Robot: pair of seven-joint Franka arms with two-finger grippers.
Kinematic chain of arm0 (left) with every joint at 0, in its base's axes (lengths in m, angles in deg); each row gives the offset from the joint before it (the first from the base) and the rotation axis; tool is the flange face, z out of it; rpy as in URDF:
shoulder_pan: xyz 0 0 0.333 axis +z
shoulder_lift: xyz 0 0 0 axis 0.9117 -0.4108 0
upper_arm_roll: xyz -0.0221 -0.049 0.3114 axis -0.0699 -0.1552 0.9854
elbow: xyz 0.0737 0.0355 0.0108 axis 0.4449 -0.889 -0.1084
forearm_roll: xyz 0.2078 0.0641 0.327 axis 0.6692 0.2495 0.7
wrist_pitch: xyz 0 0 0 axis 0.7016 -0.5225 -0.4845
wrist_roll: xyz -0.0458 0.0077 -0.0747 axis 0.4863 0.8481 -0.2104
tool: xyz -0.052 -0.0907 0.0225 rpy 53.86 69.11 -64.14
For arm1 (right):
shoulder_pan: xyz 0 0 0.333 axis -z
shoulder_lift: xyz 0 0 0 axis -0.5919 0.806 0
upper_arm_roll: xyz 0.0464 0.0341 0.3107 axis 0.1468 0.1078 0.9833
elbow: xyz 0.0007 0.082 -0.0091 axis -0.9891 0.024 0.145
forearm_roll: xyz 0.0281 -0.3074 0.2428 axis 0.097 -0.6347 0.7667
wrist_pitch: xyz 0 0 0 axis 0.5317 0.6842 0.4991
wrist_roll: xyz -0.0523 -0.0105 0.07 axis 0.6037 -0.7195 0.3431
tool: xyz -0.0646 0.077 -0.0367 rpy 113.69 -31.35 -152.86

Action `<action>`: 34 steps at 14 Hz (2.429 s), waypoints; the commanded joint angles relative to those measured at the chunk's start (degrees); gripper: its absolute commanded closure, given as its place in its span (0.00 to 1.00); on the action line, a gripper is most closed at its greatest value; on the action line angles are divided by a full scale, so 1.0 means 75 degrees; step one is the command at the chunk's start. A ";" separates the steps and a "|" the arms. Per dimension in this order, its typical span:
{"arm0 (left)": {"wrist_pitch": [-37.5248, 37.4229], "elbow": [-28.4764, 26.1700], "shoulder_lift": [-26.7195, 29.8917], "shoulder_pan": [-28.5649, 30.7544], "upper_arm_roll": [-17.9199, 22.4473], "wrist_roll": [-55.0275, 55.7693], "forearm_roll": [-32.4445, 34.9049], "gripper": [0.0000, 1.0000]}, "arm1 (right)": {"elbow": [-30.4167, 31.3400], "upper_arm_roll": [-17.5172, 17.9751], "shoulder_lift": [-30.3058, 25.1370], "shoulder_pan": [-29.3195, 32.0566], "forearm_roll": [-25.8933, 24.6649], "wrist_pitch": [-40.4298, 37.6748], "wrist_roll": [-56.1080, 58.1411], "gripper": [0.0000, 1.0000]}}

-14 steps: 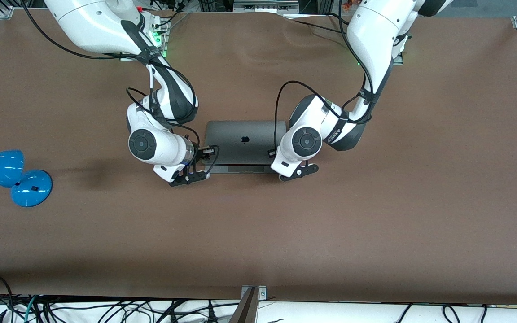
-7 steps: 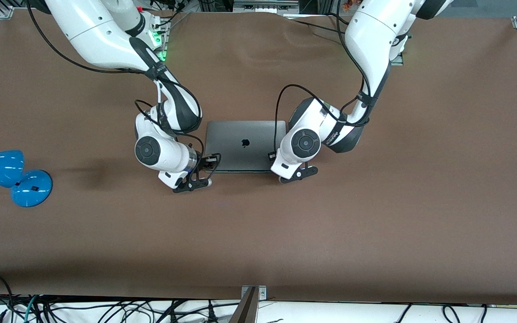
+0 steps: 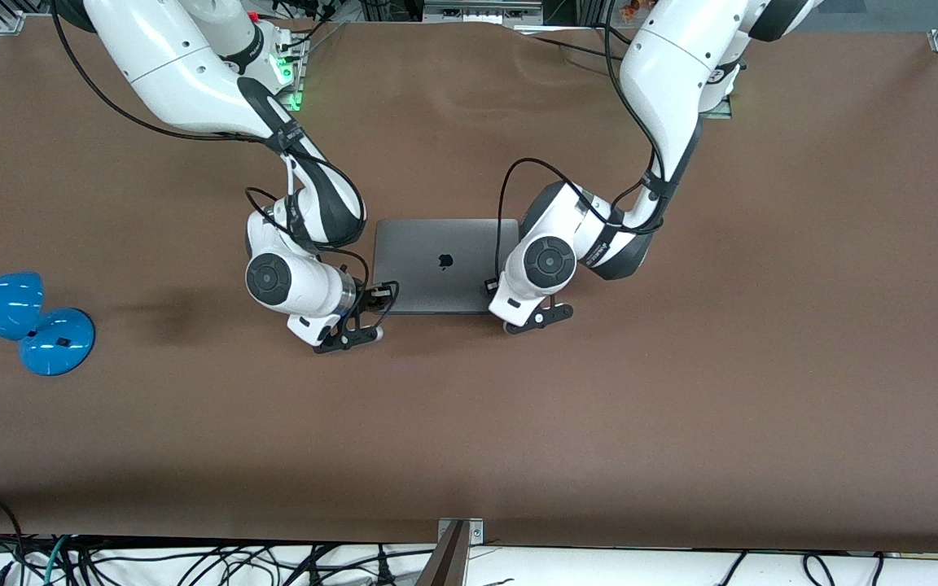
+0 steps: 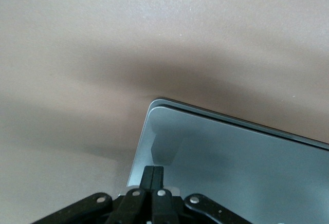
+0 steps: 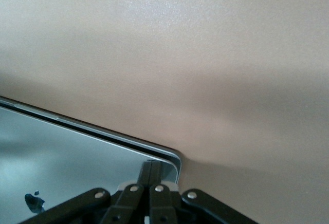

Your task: Close laptop with both arms from behind

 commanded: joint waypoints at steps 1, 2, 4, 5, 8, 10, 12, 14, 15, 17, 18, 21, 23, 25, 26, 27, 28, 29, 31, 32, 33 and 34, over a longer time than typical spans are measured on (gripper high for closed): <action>0.0115 0.0251 -0.0195 -0.0105 0.0025 0.0063 0.0188 1.00 | -0.0178 -0.0057 0.0204 -0.0082 -0.0079 0.0071 0.0068 1.00; 0.0138 0.0251 -0.0207 -0.0117 0.0025 0.0063 0.0188 1.00 | -0.0177 -0.0057 0.0274 -0.0094 -0.0079 0.0257 0.0068 1.00; 0.0138 0.0251 -0.0230 -0.0117 0.0025 0.0063 0.0188 1.00 | -0.0177 -0.0057 0.0368 -0.0188 -0.0079 0.0341 0.0056 1.00; 0.0138 0.0251 -0.0230 -0.0117 0.0025 0.0051 0.0188 1.00 | -0.0177 -0.0057 0.0415 -0.0188 -0.0079 0.0410 0.0056 1.00; 0.0127 0.0251 -0.0195 -0.0117 0.0025 0.0051 0.0200 0.70 | -0.0189 -0.0057 0.0474 -0.0188 -0.0079 0.0446 0.0079 1.00; 0.0115 0.0251 -0.0125 -0.0082 0.0037 0.0028 0.0339 0.00 | -0.0341 -0.0057 0.0451 -0.0188 -0.0067 0.0377 0.0057 0.99; 0.0068 0.0251 -0.0032 -0.0023 0.0037 0.0039 0.0562 0.00 | -0.0342 -0.0057 0.0357 -0.0211 -0.0043 0.0364 -0.0002 0.43; 0.0033 0.0251 0.0050 0.0012 0.0048 0.0039 0.0586 0.00 | -0.0284 -0.0150 -0.0051 -0.0211 -0.0125 0.0353 0.0091 0.00; 0.0021 0.0251 0.0086 0.0047 0.0048 0.0039 0.0586 0.00 | -0.0202 -0.0162 -0.0320 -0.0211 -0.0126 0.0283 0.0103 0.00; -0.0083 0.0251 0.0167 0.0164 0.0048 0.0028 0.0586 0.00 | 0.0044 -0.0162 -0.0987 -0.0200 -0.0114 -0.0149 0.0021 0.00; -0.0142 0.0251 0.0249 0.0222 0.0048 0.0028 0.0598 0.00 | 0.0103 -0.0174 -0.1362 -0.0153 -0.0114 -0.0557 -0.0014 0.00; -0.0622 0.0239 0.0623 0.0410 0.0072 -0.0008 0.0738 0.00 | 0.0080 -0.0221 -0.2253 0.0233 -0.0090 -0.2022 -0.0014 0.00; -0.0996 0.0251 0.0998 0.0504 0.0072 -0.0019 0.0984 0.00 | 0.0046 -0.0256 -0.2840 0.0596 -0.0102 -0.3040 -0.0014 0.00; -0.1325 0.0239 0.1350 0.0645 0.0060 -0.0031 0.1008 0.00 | 0.0022 -0.0268 -0.3367 0.0971 -0.0114 -0.3886 -0.0026 0.00; -0.1674 0.0239 0.1584 0.0668 0.0072 -0.0066 0.1008 0.00 | 0.0022 -0.0279 -0.3625 0.1181 -0.0114 -0.4191 -0.0095 0.00; -0.2061 0.0239 0.1830 0.0807 0.0072 -0.0356 0.1055 0.00 | 0.0022 -0.0279 -0.3860 0.1381 -0.0126 -0.4438 -0.0224 0.00; -0.2366 0.0228 0.2087 0.0937 0.0060 -0.0614 0.1148 0.00 | 0.0022 -0.0279 -0.4071 0.1557 -0.0149 -0.4672 -0.0271 0.00; -0.2555 0.0228 0.2334 0.0961 0.0060 -0.0663 0.1149 0.00 | 0.0022 -0.0279 -0.4282 0.1663 -0.0149 -0.4872 -0.0307 0.00; -0.2849 0.0204 0.2686 0.0973 0.0072 -0.0675 0.1300 0.00 | 0.0033 -0.0279 -0.4622 0.1792 -0.0417 -0.5061 -0.0377 0.00; -0.3001 0.0193 0.2885 0.0973 0.0072 -0.0699 0.1452 0.00 | 0.0033 -0.0291 -0.4751 0.1839 -0.0581 -0.5154 -0.0459 0.00; -0.3211 0.0204 0.3084 0.1043 0.0072 -0.0722 0.1604 0.00 | 0.0033 -0.0384 -0.4880 0.1840 -0.0722 -0.5248 -0.0471 0.00; -0.3341 0.0192 0.3260 0.1182 0.0060 -0.0966 0.1641 0.00 | 0.0033 -0.0501 -0.4986 0.1840 -0.0816 -0.5330 -0.0471 0.00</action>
